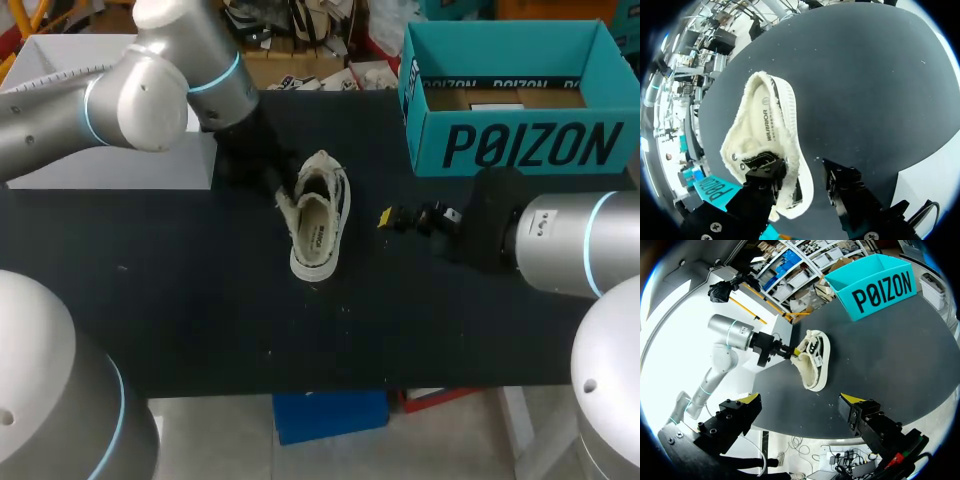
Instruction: Take the shoe out of the shoebox, open the shoe tongue, remove and reinsert the insole, then place the shoe into the shoebox
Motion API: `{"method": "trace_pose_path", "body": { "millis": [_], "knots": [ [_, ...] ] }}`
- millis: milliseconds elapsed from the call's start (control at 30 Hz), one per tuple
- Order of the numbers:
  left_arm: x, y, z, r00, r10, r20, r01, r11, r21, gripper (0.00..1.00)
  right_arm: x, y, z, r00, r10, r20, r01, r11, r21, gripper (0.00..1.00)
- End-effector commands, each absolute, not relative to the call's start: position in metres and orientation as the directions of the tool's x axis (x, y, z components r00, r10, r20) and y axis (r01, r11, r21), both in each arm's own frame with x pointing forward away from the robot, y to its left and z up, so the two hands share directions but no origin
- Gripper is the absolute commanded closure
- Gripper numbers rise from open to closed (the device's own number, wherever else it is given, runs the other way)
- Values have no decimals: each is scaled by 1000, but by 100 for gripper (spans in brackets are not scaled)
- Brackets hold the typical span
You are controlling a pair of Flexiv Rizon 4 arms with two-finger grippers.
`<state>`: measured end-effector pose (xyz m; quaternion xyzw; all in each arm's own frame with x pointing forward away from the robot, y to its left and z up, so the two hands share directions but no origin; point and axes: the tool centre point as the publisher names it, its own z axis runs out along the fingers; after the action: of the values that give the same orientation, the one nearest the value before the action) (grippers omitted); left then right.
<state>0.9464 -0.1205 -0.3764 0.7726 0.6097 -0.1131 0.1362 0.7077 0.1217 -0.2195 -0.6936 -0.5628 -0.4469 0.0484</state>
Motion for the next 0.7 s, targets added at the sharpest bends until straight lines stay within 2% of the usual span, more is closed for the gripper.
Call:
{"method": "trace_pose_path", "body": {
  "millis": [33,267,567,633,700],
  "knots": [
    [945,-135,-387,229,914,-335,973,-212,88,51,706,123,-222,-32,736,676,819,-369,440,0],
    [940,-150,-393,237,908,-346,971,-224,77,51,706,123,-222,-32,736,676,819,-369,440,0],
    [942,-157,-402,255,919,-300,967,-237,95,59,706,123,-222,-32,736,676,819,-369,440,0],
    [943,-158,-403,258,922,-288,966,-238,103,62,706,123,-222,-32,736,676,819,-369,440,0],
    [943,-158,-405,257,925,-281,966,-237,105,71,706,123,-222,-32,736,676,819,-369,440,0]
  ]
}}
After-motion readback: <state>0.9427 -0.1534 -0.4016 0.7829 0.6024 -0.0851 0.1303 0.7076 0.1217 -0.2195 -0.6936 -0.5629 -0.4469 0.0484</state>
